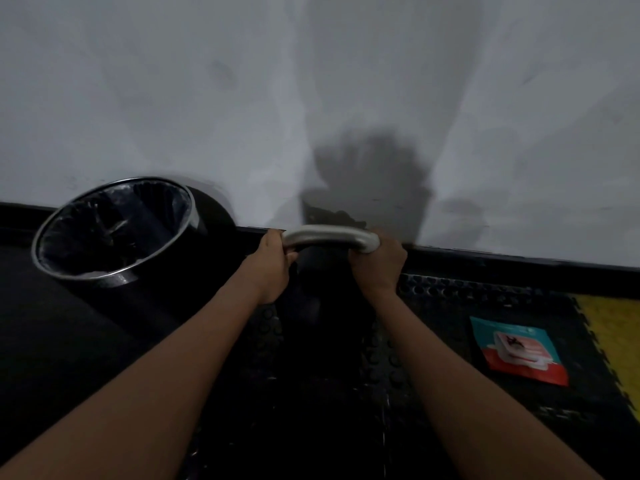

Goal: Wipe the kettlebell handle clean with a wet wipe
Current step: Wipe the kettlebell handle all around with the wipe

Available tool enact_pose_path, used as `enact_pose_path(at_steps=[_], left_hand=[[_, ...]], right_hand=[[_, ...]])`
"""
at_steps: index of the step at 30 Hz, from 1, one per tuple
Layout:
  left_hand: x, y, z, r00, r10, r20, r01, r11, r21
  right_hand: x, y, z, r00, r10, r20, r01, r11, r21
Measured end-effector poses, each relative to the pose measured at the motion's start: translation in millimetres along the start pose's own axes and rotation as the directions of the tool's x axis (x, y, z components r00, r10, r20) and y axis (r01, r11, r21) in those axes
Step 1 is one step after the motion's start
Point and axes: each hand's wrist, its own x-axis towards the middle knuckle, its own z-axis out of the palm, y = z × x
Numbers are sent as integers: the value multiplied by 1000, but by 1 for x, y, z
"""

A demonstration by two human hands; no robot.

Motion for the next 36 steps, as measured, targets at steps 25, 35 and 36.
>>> enact_pose_path(at_steps=[25, 35, 36], left_hand=[[0, 4, 1, 999, -46, 13, 45, 999, 22], [0, 5, -1, 999, -51, 17, 51, 999, 3], [1, 5, -1, 999, -49, 14, 49, 999, 6]], right_hand=[[26, -34, -29, 826, -229, 515, 461, 801, -383], [-3, 12, -9, 910, 271, 313, -350, 907, 233], [0, 15, -10, 891, 265, 368, -367, 898, 243]])
